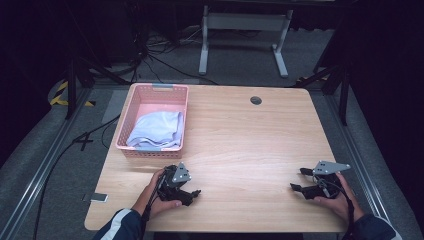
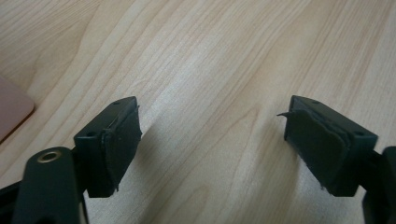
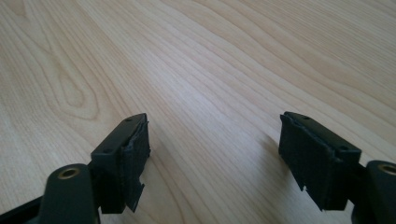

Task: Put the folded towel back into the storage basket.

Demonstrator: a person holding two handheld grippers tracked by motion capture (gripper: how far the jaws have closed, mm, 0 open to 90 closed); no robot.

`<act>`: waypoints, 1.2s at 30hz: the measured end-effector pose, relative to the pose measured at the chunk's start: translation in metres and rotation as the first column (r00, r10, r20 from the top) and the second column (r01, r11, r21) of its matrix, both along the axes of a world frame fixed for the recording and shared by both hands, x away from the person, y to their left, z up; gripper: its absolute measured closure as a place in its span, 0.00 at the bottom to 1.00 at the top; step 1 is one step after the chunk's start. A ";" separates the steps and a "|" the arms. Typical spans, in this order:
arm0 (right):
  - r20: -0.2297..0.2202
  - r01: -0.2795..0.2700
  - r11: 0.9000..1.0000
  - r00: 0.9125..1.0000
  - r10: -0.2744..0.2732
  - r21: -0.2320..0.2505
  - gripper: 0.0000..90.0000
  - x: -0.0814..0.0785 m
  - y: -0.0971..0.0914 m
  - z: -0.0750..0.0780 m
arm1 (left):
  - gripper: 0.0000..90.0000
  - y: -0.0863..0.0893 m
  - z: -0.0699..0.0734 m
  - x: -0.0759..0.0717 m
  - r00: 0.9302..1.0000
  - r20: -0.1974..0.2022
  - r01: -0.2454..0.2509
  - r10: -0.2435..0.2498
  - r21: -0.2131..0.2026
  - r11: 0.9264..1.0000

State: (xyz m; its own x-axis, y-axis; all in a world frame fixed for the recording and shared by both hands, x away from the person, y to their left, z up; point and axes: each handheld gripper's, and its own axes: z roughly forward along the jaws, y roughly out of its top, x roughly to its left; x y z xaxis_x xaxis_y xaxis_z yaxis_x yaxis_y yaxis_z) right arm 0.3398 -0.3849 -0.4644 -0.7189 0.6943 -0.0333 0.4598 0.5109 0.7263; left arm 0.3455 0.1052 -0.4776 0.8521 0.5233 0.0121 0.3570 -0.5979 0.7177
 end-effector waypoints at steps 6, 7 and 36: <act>0.014 0.020 1.000 1.000 -0.020 0.016 0.25 -0.003 -0.003 -0.003 | 0.17 0.000 -0.001 0.002 1.000 -0.017 -0.006 0.006 -0.006 1.000; 0.014 0.020 1.000 1.000 -0.020 0.016 0.25 -0.003 -0.003 -0.003 | 0.17 0.000 -0.001 0.002 1.000 -0.018 -0.006 0.006 -0.006 1.000; 0.015 0.019 1.000 1.000 -0.019 0.015 0.24 -0.002 -0.003 -0.003 | 0.12 -0.001 -0.001 0.006 1.000 -0.023 -0.006 0.006 0.000 1.000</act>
